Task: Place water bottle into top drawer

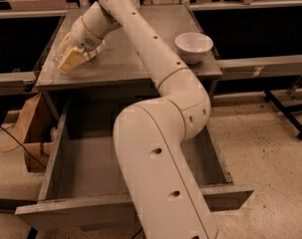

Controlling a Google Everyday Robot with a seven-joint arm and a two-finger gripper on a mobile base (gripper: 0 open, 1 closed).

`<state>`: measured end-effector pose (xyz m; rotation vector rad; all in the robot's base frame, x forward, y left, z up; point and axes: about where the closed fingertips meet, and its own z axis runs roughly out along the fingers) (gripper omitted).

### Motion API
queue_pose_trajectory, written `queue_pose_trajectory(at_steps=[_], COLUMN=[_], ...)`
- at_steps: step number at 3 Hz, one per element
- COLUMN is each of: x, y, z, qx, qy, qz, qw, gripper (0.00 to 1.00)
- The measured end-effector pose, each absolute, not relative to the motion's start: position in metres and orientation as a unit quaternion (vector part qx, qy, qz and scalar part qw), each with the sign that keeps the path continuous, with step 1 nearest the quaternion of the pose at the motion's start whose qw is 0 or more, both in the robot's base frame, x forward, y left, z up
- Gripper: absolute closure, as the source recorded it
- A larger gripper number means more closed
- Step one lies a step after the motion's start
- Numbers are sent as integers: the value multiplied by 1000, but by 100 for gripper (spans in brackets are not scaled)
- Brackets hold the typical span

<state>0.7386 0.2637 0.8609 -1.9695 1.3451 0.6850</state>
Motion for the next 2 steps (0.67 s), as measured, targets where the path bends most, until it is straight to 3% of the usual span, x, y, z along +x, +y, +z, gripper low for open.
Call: queue_pose_trajectory(at_steps=[1,2], x=[737,739], y=[269,266], z=[857,866], qx=[-758,-758], qy=[506,504], qz=[260,250], qw=[320,329], gripper=[45,68])
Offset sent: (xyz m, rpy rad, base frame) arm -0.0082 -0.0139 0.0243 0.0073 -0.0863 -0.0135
